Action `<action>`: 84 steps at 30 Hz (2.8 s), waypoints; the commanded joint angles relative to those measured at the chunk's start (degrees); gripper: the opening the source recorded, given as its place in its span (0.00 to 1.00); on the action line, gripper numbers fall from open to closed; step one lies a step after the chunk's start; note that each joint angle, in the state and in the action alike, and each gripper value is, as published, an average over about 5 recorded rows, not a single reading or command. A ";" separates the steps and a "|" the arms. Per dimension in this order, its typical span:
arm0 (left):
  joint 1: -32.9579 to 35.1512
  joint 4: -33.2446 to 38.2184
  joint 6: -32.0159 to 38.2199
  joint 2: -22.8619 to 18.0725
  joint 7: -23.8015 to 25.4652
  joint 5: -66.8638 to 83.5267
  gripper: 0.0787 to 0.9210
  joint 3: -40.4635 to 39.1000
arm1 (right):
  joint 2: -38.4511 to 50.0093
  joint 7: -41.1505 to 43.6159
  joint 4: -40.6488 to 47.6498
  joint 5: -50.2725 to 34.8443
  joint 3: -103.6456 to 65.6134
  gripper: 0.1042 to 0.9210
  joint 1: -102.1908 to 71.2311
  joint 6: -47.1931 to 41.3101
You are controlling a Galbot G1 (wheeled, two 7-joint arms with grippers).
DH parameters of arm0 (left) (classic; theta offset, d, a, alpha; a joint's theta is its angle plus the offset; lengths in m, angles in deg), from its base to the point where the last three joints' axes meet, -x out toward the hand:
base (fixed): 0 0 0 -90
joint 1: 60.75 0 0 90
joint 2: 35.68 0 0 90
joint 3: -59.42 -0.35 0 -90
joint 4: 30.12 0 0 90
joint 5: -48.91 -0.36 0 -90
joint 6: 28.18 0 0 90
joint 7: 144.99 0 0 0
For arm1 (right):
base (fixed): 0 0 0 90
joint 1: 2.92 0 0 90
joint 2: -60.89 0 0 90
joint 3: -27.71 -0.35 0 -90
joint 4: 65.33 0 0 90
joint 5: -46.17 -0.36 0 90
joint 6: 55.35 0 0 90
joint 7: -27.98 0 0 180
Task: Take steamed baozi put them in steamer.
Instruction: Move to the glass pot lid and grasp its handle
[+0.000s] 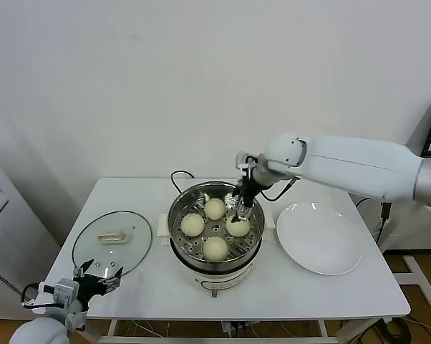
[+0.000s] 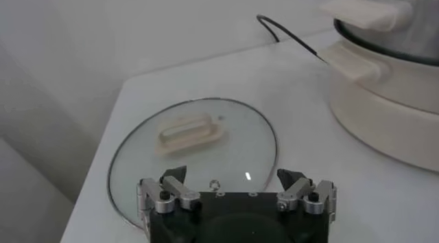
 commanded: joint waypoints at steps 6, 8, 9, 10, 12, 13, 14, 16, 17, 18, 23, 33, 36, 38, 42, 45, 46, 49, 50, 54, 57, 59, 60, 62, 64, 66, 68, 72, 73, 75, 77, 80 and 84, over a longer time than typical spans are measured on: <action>-3.83 -1.15 1.20 -1.09 0.85 -2.01 0.88 0.57 | 22.38 -24.84 -4.46 -5.15 -52.93 0.88 -40.35 16.30; -4.87 -1.69 1.52 -1.46 0.90 -2.11 0.88 0.46 | 23.24 -28.47 -5.75 -3.23 -61.75 0.88 -49.64 19.88; -5.36 -1.96 1.70 -1.58 0.91 -2.17 0.88 0.39 | 23.25 -29.60 -6.45 -2.12 -66.51 0.88 -54.34 21.20; -5.77 -2.20 1.91 -1.64 0.96 -2.35 0.88 0.34 | 22.94 -30.70 -7.17 -1.15 -71.42 0.88 -59.53 22.32; -6.37 -2.52 2.48 -1.48 1.21 -2.82 0.88 0.28 | 20.97 -32.65 -8.77 0.61 -82.88 0.88 -70.08 23.98; -6.62 -2.70 2.75 -1.34 1.43 -3.27 0.88 0.25 | 19.48 -33.57 -9.33 1.75 -87.91 0.88 -74.99 24.80; -6.83 -2.97 3.17 -1.15 1.77 -3.93 0.88 0.22 | 17.91 -34.27 -9.67 3.04 -92.38 0.88 -79.07 25.56; -7.17 -3.76 4.27 -0.67 2.43 -6.13 0.88 0.04 | 14.32 -35.07 -9.87 7.40 -100.56 0.88 -86.20 27.10; -7.29 -4.37 5.22 -0.40 2.81 -7.81 0.88 -0.09 | 12.41 -35.18 -9.92 9.67 -103.94 0.88 -89.40 27.70; -7.37 -5.05 6.41 -0.12 3.18 -9.62 0.88 -0.24 | 10.70 -35.34 -10.07 11.48 -106.84 0.88 -92.32 27.99; -7.57 -8.64 10.97 0.99 3.95 -23.60 0.88 -0.91 | 2.85 -36.65 -11.15 16.99 -116.75 0.88 -102.78 27.95; -8.77 -18.08 26.23 -0.99 5.45 -64.26 0.88 -2.10 | -8.94 -32.80 -11.68 23.06 -123.85 0.88 -109.27 28.45; -10.67 -21.42 30.35 -2.81 5.21 -74.42 0.88 -2.26 | -11.53 -31.97 -11.46 24.07 -125.11 0.88 -110.06 28.97; -12.09 -23.57 32.69 -4.20 4.69 -79.85 0.88 -2.28 | -12.83 -31.57 -11.38 24.42 -125.95 0.88 -110.39 29.19; -15.14 -27.93 36.09 -7.11 3.35 -88.99 0.88 -2.01 | -14.25 -30.73 -10.93 25.46 -127.61 0.88 -110.67 30.05; -17.08 -31.68 37.16 -8.74 2.47 -95.10 0.88 -1.71 | -14.86 -30.33 -10.77 25.87 -128.40 0.88 -110.73 30.63; -17.65 -32.84 37.32 -9.23 2.18 -96.71 0.88 -1.59 | -15.05 -30.19 -10.81 25.91 -128.53 0.88 -110.76 30.72; -19.17 -35.54 37.32 -10.37 1.57 -100.06 0.88 -1.17 | -15.52 -29.72 -10.89 26.23 -128.74 0.88 -110.78 30.84; -19.56 -36.20 37.27 -10.77 1.42 -101.01 0.88 -0.96 | -15.73 -29.61 -10.86 26.48 -128.84 0.88 -110.76 30.87; -20.63 -37.90 36.89 -12.14 0.07 -103.99 0.88 -0.09 | -16.57 -29.33 -10.60 27.45 -129.12 0.88 -110.80 30.99; -21.59 -38.88 36.43 -13.04 -1.40 -106.24 0.88 0.49 | -17.01 -28.95 -10.41 28.04 -129.05 0.88 -110.93 31.16; -22.37 -39.44 36.18 -13.49 -2.21 -106.81 0.88 0.61 | -17.20 -28.68 -10.30 28.33 -128.98 0.88 -110.97 31.23; -22.79 -39.70 36.07 -13.70 -2.59 -106.87 0.88 0.64 | -17.28 -28.55 -10.26 28.46 -128.95 0.88 -111.00 31.24; -23.66 -40.11 35.95 -14.12 -3.16 -106.92 0.88 0.67 | -17.39 -28.25 -10.12 28.72 -128.93 0.88 -111.11 31.28; -24.47 -40.44 35.80 -14.48 -3.35 -106.93 0.88 0.60 | -17.47 -27.96 -9.94 28.95 -128.99 0.88 -111.20 31.33; -25.39 -40.89 35.58 -14.92 -3.53 -106.93 0.88 0.49 | -17.51 -27.70 -9.79 29.07 -129.10 0.88 -111.30 31.36; -26.44 -41.38 35.31 -15.46 -3.77 -106.92 0.88 0.49 | -17.51 -27.47 -9.69 29.17 -129.22 0.88 -111.44 31.39; -27.62 -41.74 34.93 -16.10 -3.75 -106.82 0.88 0.37 | -17.47 -27.16 -9.52 29.34 -129.57 0.88 -111.66 31.40; -27.62 -41.68 34.90 -16.15 -3.68 -106.77 0.87 0.33 | -17.46 -27.09 -9.45 29.35 -129.68 0.88 -111.67 31.39; -27.13 -40.98 34.84 -16.04 -3.34 -106.48 0.84 0.33 | -17.46 -26.96 -9.33 29.37 -129.88 0.88 -111.66 31.37; -26.06 -39.78 34.62 -15.67 -2.78 -105.93 0.78 0.33 | -17.49 -26.85 -9.20 29.43 -129.99 0.88 -111.64 31.36; -24.60 -37.94 34.28 -15.18 -2.17 -104.84 0.68 0.43 | -17.63 -26.71 -9.04 29.67 -129.96 0.88 -111.52 31.31; -23.65 -36.04 34.23 -14.78 -2.04 -103.53 0.55 0.90 | -17.88 -26.67 -9.09 29.99 -129.60 0.88 -111.26 31.21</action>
